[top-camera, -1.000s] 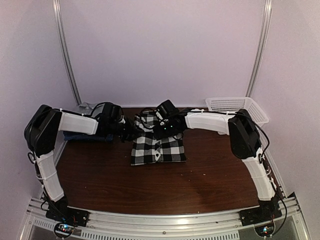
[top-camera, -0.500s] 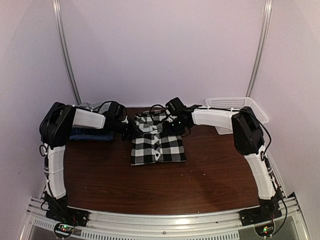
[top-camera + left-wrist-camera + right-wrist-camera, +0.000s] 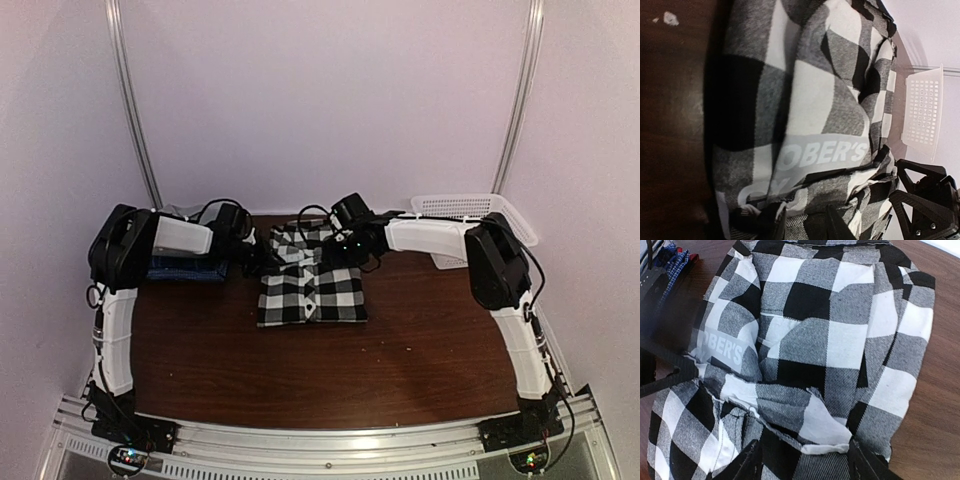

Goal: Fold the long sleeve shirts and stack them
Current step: Smooth out the 2/3-rectangle-folded shirt at the center of the board.

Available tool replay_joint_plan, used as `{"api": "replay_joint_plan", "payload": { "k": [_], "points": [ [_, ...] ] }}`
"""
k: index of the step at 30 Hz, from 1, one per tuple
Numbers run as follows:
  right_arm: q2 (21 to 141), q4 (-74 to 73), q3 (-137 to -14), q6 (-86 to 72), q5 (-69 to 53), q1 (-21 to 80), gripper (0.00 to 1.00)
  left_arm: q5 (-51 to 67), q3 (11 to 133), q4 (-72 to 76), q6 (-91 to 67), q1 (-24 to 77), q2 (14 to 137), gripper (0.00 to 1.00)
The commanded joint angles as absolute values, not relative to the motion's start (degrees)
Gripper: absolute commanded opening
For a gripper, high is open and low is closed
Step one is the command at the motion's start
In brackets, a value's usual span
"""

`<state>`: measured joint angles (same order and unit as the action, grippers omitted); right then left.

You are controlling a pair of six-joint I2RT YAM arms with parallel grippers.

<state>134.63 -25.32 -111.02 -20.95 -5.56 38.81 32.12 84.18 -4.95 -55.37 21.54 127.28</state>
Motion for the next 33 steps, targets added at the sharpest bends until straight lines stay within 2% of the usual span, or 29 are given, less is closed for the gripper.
{"api": "replay_joint_plan", "payload": {
  "k": [1, 7, 12, 16, 22, 27, 33],
  "points": [
    [124.7, -21.3, -104.0, -21.7, -0.3, 38.9, 0.57, 31.9, 88.4, -6.3, -52.0, 23.0, 127.4, 0.28],
    [118.4, -15.0, -93.3, -22.5, -3.1, 39.2, 0.47, 29.0, 88.3, -8.2, -50.7, 23.5, 123.7, 0.31],
    [119.2, -11.6, -88.5, -21.9, -5.4, 39.2, 0.36, 27.8, 86.8, -9.3, -49.5, 24.3, 121.0, 0.32],
    [122.3, -11.8, -88.4, -20.7, -5.0, 39.2, 0.33, 27.6, 85.4, -9.3, -48.4, 25.2, 119.8, 0.33],
    [124.9, -14.1, -87.6, -20.5, -1.1, 38.0, 0.34, 28.0, 83.2, -10.0, -47.5, 25.9, 117.9, 0.33],
    [124.4, -15.1, -87.5, -19.7, -1.1, 36.8, 0.49, 27.1, 78.9, -8.4, -46.1, 26.0, 115.0, 0.38],
    [122.1, -16.0, -89.3, -19.5, -3.6, 36.9, 0.53, 26.1, 81.7, -9.2, -43.5, 26.0, 115.0, 0.44]
  ]
}}
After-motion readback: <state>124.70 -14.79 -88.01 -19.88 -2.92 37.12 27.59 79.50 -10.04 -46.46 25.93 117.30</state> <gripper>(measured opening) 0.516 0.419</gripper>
